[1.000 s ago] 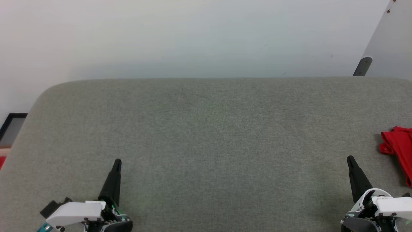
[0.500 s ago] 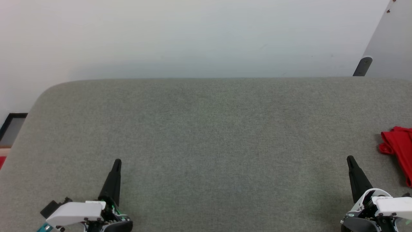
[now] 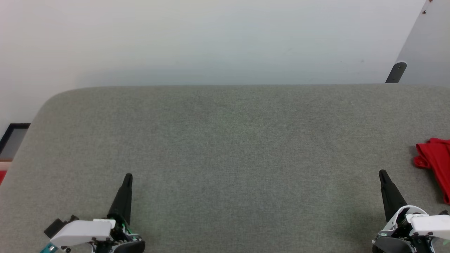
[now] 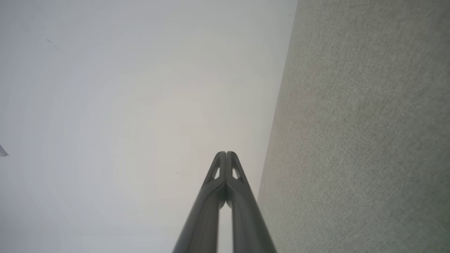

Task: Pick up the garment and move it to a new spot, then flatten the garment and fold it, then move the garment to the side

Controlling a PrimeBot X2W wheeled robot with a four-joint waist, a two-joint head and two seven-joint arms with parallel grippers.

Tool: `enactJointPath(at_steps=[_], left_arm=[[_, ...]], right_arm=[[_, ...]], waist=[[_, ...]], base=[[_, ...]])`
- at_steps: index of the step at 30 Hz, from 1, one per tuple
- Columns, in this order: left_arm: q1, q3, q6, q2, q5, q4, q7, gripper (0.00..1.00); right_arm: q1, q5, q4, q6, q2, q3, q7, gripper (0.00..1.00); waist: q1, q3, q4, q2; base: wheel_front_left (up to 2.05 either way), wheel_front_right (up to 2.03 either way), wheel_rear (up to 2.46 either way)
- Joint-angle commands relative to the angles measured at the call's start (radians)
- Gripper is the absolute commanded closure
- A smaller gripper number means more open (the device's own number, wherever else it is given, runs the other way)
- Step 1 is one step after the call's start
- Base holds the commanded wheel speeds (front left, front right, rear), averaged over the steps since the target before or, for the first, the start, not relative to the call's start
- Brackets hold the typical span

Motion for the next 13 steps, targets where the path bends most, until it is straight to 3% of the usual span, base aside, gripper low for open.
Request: enactJointPath(at_steps=[1, 13], left_arm=[[-0.009, 0.002, -0.006, -0.001, -0.004, 0.001, 0.001, 1.00], [-0.009, 0.002, -0.006, -0.001, -0.004, 0.001, 0.001, 1.00]], right_arm=[[-0.003, 0.005, 0.000, 0.000, 0.004, 0.001, 0.001, 1.00], [-0.003, 0.005, 0.000, 0.000, 0.004, 0.001, 0.000, 1.00]], waist=[[0.0000, 0.000, 0.000, -0.0001], [0.0000, 0.000, 0.000, -0.0001]], base=[[0.00, 0.00, 0.00], [0.00, 0.00, 0.00]])
